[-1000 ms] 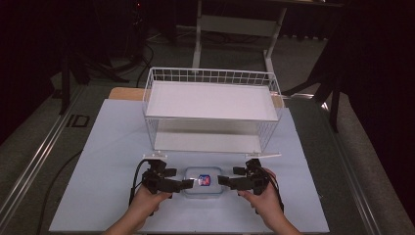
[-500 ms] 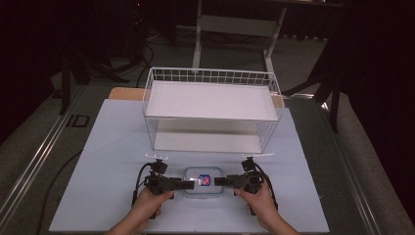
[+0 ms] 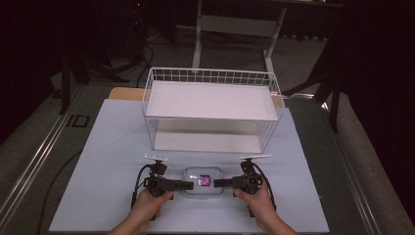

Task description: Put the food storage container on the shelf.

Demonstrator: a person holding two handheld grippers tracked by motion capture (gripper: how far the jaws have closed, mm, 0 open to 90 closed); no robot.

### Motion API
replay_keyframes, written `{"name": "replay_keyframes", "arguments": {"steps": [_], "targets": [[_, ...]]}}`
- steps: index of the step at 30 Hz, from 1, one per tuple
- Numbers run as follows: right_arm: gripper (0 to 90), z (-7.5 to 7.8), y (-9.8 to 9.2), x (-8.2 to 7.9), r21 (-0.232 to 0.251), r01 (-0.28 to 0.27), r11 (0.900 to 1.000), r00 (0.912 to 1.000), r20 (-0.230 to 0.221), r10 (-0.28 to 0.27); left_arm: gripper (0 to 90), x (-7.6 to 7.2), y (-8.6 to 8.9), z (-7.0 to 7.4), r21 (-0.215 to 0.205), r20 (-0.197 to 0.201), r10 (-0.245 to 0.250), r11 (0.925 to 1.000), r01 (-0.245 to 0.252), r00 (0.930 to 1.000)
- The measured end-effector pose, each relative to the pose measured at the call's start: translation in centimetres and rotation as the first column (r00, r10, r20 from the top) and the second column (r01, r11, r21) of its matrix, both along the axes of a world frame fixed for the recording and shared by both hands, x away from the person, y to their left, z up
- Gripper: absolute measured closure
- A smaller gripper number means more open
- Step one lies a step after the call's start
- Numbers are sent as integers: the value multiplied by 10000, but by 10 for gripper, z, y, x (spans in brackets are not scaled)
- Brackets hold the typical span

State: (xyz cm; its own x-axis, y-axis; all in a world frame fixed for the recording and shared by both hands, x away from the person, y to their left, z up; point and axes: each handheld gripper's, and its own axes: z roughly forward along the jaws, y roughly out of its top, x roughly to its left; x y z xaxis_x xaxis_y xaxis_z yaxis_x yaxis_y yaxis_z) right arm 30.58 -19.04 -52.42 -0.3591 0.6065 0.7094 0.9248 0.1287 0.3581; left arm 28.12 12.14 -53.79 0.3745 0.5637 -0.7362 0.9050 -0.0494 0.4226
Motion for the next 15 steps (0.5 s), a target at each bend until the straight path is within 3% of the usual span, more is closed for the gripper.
{"name": "replay_keyframes", "arguments": {"steps": [6, 15], "targets": [[455, 2, 0, -4, 53, 190, 9998, 9998, -8, -190, 447, -4, -1, 6, 318, 226, -105, 9994, 98, 9997], [466, 6, 2, -22, -132, 515, 9986, 9952, 843, -502, 489, -18, -3, 11, 538, 829, 114, 9984, -159, 9965]]}}
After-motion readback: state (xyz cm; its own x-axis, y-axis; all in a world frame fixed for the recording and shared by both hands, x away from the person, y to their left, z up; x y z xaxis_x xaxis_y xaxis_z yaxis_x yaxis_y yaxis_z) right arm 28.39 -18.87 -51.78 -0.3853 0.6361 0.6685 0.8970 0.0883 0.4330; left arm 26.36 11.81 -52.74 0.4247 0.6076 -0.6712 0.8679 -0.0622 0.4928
